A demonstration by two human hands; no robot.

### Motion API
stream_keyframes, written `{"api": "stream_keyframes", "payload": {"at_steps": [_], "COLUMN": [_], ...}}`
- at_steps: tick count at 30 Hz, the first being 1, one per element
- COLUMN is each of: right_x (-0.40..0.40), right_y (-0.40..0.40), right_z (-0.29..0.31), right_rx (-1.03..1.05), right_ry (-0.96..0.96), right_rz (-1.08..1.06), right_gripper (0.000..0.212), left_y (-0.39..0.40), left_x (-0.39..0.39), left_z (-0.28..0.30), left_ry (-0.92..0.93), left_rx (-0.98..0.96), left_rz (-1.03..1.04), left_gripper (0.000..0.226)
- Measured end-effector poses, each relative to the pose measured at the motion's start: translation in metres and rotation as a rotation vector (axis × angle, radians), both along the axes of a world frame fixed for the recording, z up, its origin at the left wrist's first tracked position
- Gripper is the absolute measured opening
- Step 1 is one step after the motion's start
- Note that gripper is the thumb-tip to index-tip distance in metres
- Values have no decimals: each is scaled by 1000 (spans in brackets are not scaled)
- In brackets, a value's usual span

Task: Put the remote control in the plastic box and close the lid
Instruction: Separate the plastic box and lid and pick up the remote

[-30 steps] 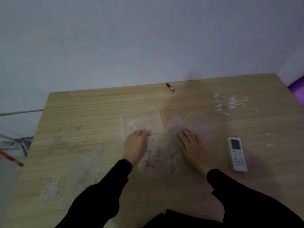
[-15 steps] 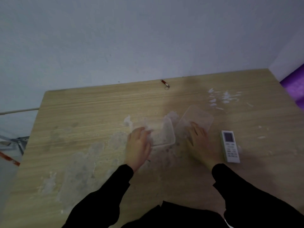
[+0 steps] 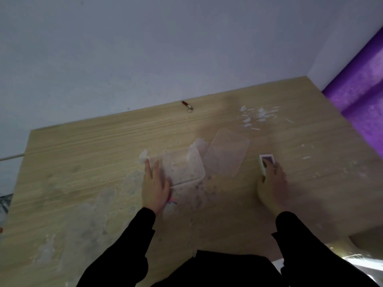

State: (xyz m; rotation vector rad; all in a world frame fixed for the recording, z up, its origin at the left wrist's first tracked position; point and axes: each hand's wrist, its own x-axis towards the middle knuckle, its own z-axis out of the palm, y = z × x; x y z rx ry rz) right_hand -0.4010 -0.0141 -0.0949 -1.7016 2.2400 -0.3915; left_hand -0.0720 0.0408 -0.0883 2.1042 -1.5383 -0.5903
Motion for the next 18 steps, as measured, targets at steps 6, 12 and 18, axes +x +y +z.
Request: {"api": "stream_keyframes", "payload": {"at_steps": [6, 12, 18], "right_x": [34, 126, 181], "right_y": [-20, -26, -30], "right_z": [18, 46, 39], "right_rx": [-180, -158, 76], "right_ry": [-115, -442, -184], "right_rz": [151, 734, 1198], "right_gripper": [56, 56, 57], "left_y": [0, 0, 6], "left_x": [-1, -1, 3], "left_z": [1, -3, -5], "left_ry": [-4, 28, 208], "left_rx": [-12, -61, -128], "left_rz": [-12, 9, 26], "left_gripper": [60, 53, 59]}}
